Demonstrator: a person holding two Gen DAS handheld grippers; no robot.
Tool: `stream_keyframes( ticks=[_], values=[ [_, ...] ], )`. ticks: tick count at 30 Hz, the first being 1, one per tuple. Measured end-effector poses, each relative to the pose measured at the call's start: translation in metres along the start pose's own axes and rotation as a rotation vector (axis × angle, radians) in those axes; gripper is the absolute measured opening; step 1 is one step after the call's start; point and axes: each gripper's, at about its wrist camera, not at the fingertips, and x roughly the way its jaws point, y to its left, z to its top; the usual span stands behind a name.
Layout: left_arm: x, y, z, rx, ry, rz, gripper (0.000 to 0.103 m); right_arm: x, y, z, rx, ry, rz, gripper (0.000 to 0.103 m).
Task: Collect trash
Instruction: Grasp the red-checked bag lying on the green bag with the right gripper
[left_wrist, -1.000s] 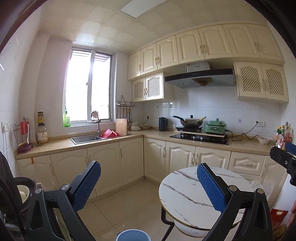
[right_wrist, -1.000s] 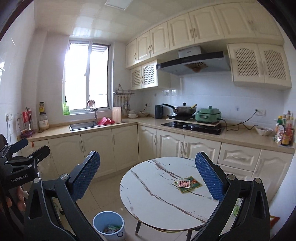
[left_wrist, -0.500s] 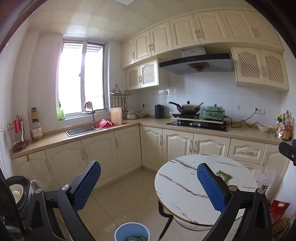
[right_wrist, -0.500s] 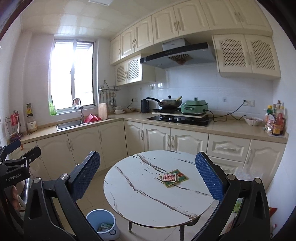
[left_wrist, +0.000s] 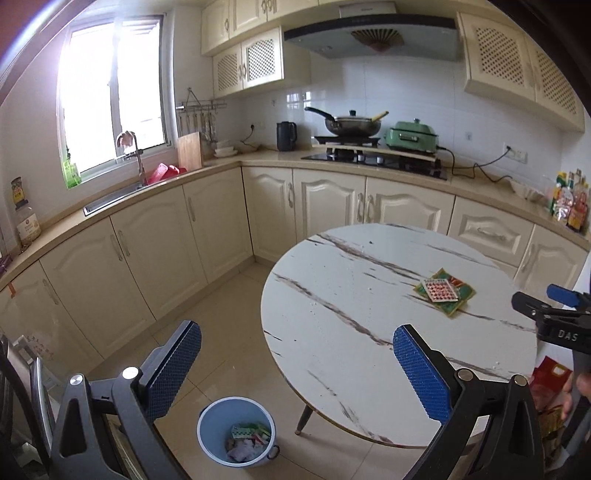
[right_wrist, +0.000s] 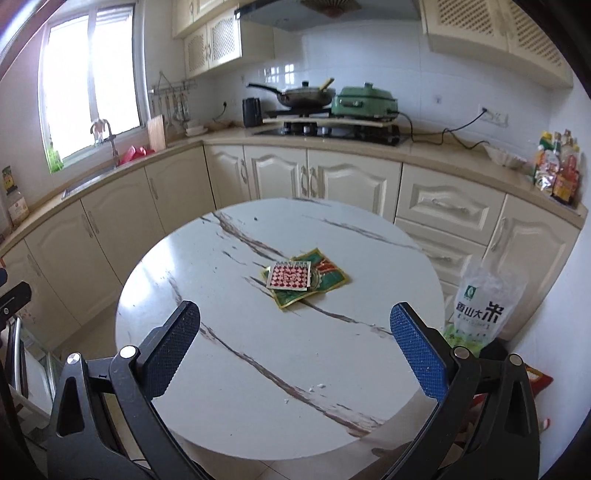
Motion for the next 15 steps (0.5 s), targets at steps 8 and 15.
stream_keyframes(
  ticks=[8, 15],
  values=[
    [0.102, -0.006, 0.05, 0.051, 0.11, -0.025, 0.102, 0.123, 0.003, 0.023, -0.064, 0.191, 0.038, 0.103],
    [0.164, -0.005, 0.076, 0.065, 0.148, -0.063, 0.102, 0.195, 0.0, 0.03, -0.09, 0.292, 0.059, 0.102]
  ],
)
